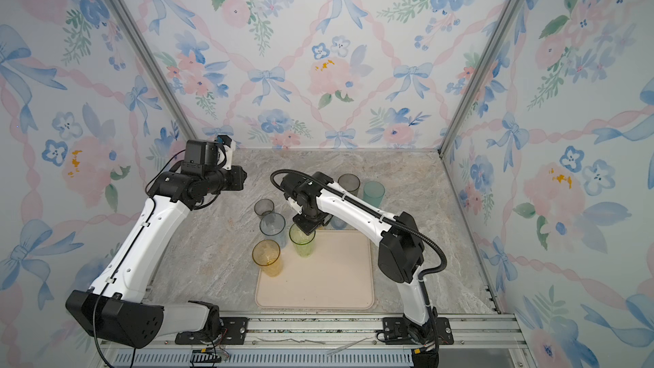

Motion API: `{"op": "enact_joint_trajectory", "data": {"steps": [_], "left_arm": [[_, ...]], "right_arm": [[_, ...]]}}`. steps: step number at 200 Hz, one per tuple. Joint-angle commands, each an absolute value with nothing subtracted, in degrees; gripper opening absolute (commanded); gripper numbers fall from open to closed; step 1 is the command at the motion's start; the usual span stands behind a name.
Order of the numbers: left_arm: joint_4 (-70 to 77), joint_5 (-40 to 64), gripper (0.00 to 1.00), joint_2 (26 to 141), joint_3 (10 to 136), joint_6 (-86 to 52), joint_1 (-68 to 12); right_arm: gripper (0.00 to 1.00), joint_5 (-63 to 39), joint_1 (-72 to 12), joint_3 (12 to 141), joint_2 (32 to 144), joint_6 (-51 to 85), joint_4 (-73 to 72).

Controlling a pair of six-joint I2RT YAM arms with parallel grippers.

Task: Place the glasses into the tray
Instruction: Place the glass on the tray.

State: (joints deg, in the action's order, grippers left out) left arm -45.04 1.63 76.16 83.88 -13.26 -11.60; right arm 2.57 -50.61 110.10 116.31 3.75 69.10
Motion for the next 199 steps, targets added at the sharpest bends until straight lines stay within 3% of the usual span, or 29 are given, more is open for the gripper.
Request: {"op": "enact_joint_trajectory", "data": {"steps": [1, 94, 199], "left_arm": [[-45.0, 2.6, 0.29, 76.5, 83.8, -12.8, -11.1], [-45.1, 2.7, 0.29, 77.8, 84.8, -12.0, -11.2], [-45.0, 3.0, 0.29, 78.9, 85.9, -11.7, -11.1]], "right_arm": [[0.00, 1.5, -49.8, 111.4, 117.3, 3.2, 68.6], [0.01, 0.5, -48.6, 114.3, 120.1, 2.9, 68.5], [0.29, 0.6, -48.0, 115.8, 119.8, 2.8, 69.0]]}}
